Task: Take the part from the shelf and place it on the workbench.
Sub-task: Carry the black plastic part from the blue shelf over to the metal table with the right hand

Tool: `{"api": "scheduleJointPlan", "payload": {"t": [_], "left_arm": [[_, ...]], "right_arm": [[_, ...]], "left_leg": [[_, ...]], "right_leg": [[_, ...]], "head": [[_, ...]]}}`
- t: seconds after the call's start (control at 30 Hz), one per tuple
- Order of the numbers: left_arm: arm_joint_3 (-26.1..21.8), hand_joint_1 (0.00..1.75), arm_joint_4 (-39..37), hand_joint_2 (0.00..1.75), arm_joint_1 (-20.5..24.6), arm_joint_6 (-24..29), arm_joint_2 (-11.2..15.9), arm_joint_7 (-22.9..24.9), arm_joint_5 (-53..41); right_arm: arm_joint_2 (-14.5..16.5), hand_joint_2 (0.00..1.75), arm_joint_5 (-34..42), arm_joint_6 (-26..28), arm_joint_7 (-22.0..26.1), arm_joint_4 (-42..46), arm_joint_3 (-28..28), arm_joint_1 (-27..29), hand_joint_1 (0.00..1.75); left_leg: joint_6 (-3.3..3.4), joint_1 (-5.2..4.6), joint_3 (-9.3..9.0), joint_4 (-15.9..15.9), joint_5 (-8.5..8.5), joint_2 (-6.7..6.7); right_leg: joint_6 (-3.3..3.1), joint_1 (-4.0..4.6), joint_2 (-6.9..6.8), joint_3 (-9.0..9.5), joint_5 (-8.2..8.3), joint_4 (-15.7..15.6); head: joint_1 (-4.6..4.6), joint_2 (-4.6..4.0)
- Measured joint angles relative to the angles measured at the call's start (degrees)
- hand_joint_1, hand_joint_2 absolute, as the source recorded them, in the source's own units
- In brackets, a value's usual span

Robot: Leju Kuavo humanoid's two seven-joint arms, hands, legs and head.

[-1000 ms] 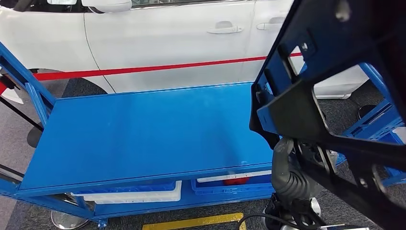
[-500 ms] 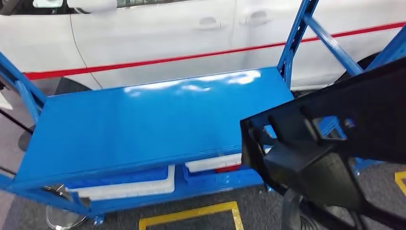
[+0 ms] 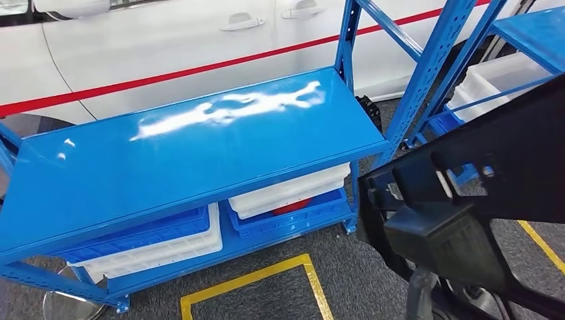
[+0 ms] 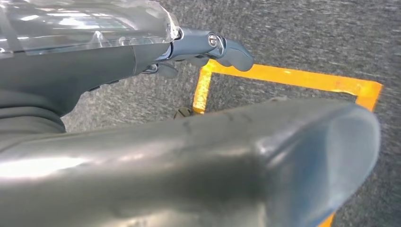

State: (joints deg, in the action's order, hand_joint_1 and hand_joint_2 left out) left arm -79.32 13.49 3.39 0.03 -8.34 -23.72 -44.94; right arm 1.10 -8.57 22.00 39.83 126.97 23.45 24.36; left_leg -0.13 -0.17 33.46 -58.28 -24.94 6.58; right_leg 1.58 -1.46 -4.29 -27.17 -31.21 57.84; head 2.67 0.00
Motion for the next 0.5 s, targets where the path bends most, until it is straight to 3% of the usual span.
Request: {"api": "scheduleJointPlan", "payload": {"t": [0.03,0.1,0.17,0.2,0.23,0.27,0.3,0.33,0.4,0.47,0.5], "left_arm": [[-0.12,0.0,0.0,0.0,0.01,0.04,0.0,-0.02,0.02],[-0.3,0.0,0.0,0.0,-0.06,0.13,0.01,-0.03,0.03],[-0.51,0.0,0.0,0.0,-0.28,0.2,0.02,-0.05,0.09],[-0.61,0.0,0.0,0.0,-0.4,0.22,0.02,-0.05,0.14],[-0.71,0.0,0.0,0.0,-0.48,0.24,0.02,-0.06,0.21],[-0.84,0.0,0.0,0.0,-0.5,0.25,0.02,-0.06,0.28],[-1.0,0.0,0.0,0.0,-0.5,0.25,0.02,-0.06,0.33],[-1.17,0.0,0.0,0.0,-0.48,0.25,0.02,-0.06,0.38],[-1.45,0.0,0.02,0.0,-0.44,0.28,0.15,-0.05,0.42],[-1.67,0.0,0.04,0.0,-0.41,0.36,0.31,-0.03,0.44],[-1.76,0.0,0.05,0.0,-0.37,0.41,0.37,-0.01,0.44]], "right_arm": [[0.09,1.75,0.02,0.18,0.02,0.13,-0.1,0.3,1.75],[0.3,1.75,0.02,0.56,0.07,0.41,-0.27,0.78,1.75],[0.58,1.75,0.03,0.86,0.09,0.57,-0.43,1.12,1.75],[0.71,1.75,0.04,0.96,0.09,0.58,-0.54,1.27,1.75],[0.81,1.75,0.04,1.1,0.08,0.58,-0.66,1.5,1.75],[0.91,1.75,0.05,1.3,0.08,0.58,-0.83,1.76,1.75],[1.03,1.75,0.1,1.49,0.08,0.58,-1.0,2.03,1.75],[1.16,1.75,0.2,1.63,0.08,0.58,-1.15,2.27,1.75],[1.52,1.75,0.51,1.7,0.08,0.58,-1.42,2.63,1.75],[1.88,1.75,0.9,1.6,0.08,0.57,-1.71,2.91,1.75],[2.1,1.75,1.12,1.55,0.08,0.56,-1.9,3.04,1.75]], "left_leg": [[-0.42,0.09,-0.07,-0.03,0.14,0.39],[-1.29,0.48,0.59,-1.53,-1.5,-1.2],[-1.76,0.71,2.68,-7.33,-6.26,-4.41],[-1.76,0.72,3.92,-11.17,-8.65,-5.38],[-1.66,0.71,4.8,-14.32,-10.13,-5.79],[-1.44,0.69,4.9,-15.79,-10.39,-5.94],[-1.09,0.62,3.97,-15.05,-9.51,-6.04],[-0.62,0.48,2.08,-12.25,-7.84,-6.33],[0.54,0.23,-2.59,-4.37,-4.85,-8.31],[1.08,0.04,-5.06,0.15,-4.02,-10.02],[1.08,-0.06,-5.33,0.76,-4.05,-10.02]], "right_leg": [[-0.77,0.01,0.49,-0.34,0.25,0.02],[-1.94,0.05,1.58,-1.2,1.14,-0.07],[-2.71,0.16,2.86,-2.37,2.15,-0.08],[-2.91,0.33,3.63,-2.94,2.6,-0.02],[-3.04,0.54,4.39,-3.45,2.98,0.06],[-3.11,0.76,5.17,-3.88,3.29,0.18],[-3.14,0.97,5.95,-4.24,3.53,0.31],[-3.16,1.16,6.73,-4.52,3.7,0.44],[-3.09,1.39,8.11,-4.94,3.97,0.7],[-2.61,1.23,9.24,-5.32,4.38,0.82],[-2.23,1.11,9.79,-5.54,4.65,0.8]], "head": [[-0.01,0.0],[-0.08,0.0],[-0.06,0.0],[-0.06,0.0],[-0.06,0.0],[-0.06,0.0],[-0.06,0.0],[-0.06,0.0],[-0.09,0.0],[-0.09,0.0],[-0.09,0.0]]}}
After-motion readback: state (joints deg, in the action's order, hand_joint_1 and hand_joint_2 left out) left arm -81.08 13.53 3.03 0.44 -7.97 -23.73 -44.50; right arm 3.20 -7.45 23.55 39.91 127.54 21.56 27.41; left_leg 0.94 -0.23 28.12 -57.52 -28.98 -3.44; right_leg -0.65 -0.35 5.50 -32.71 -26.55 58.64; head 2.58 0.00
